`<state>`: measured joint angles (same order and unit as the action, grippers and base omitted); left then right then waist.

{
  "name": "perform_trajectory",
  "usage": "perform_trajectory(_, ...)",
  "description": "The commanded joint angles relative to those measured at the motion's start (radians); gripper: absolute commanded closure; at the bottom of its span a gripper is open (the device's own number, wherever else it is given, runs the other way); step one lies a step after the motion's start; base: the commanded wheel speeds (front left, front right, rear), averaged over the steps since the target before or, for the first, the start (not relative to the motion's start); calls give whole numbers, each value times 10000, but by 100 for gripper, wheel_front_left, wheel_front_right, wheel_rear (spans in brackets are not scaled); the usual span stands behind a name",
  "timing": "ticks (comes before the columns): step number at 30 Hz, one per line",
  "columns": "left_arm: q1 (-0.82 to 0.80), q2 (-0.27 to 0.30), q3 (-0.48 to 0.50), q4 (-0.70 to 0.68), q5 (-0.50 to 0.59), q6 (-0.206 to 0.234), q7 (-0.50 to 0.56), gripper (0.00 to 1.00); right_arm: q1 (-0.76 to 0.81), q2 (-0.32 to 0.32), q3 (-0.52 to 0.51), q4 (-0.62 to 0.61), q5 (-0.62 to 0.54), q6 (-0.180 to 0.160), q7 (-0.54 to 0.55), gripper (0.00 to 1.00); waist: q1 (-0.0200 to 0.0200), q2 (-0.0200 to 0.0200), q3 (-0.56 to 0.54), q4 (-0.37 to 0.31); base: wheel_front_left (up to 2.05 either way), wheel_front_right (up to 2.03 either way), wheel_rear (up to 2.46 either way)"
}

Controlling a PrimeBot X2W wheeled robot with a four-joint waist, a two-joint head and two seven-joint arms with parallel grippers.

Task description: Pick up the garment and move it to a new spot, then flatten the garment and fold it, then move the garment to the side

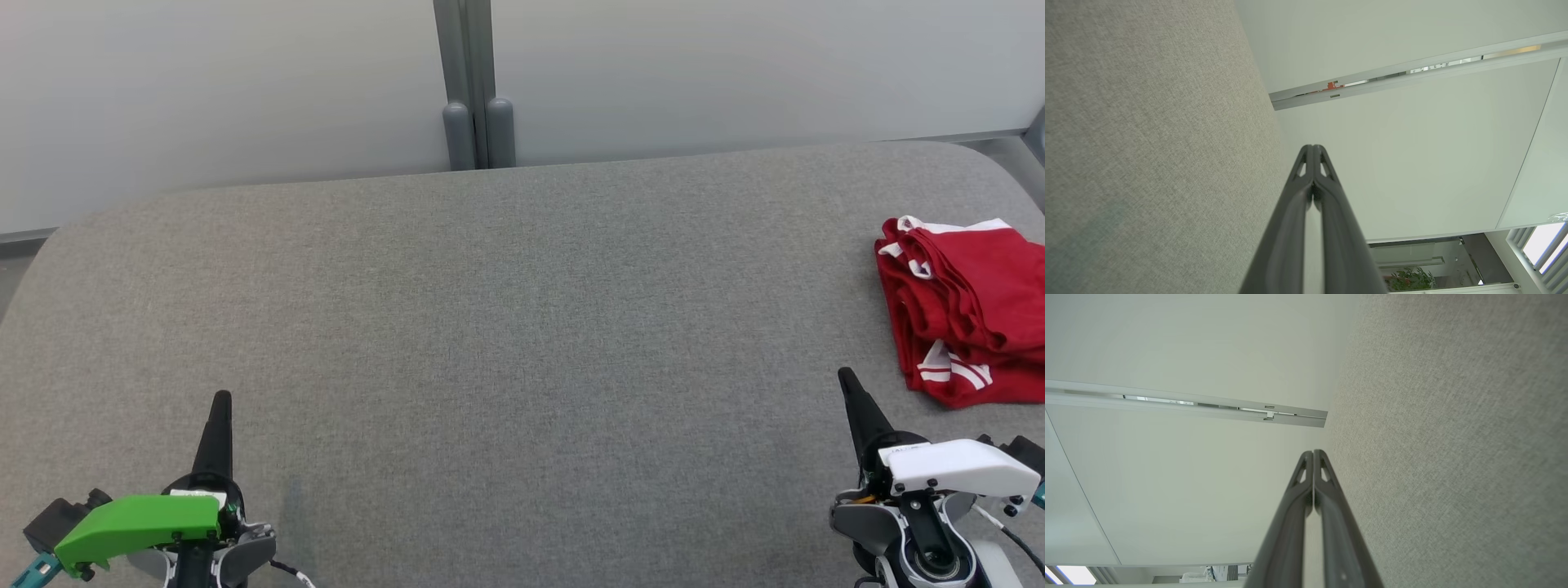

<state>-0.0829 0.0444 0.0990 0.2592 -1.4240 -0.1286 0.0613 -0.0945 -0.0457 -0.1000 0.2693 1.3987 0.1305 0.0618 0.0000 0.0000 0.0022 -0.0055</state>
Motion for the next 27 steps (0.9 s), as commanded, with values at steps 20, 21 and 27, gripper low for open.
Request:
perform_trajectory(20,-309,88,147,-141,-1472,-36,425,100,-160,-65,-128,-235,1681,4,434,100,0,0,6,40,0,0,0)
perform_trajectory(21,-313,89,152,-142,-1539,-36,448,100,-161,-65,-132,-242,1746,4,440,100,0,0,6,42,0,0,0)
perform_trajectory(27,-335,91,172,-156,-1908,-38,543,100,-168,-67,-157,-281,2143,4,542,100,0,0,8,53,0,0,0)
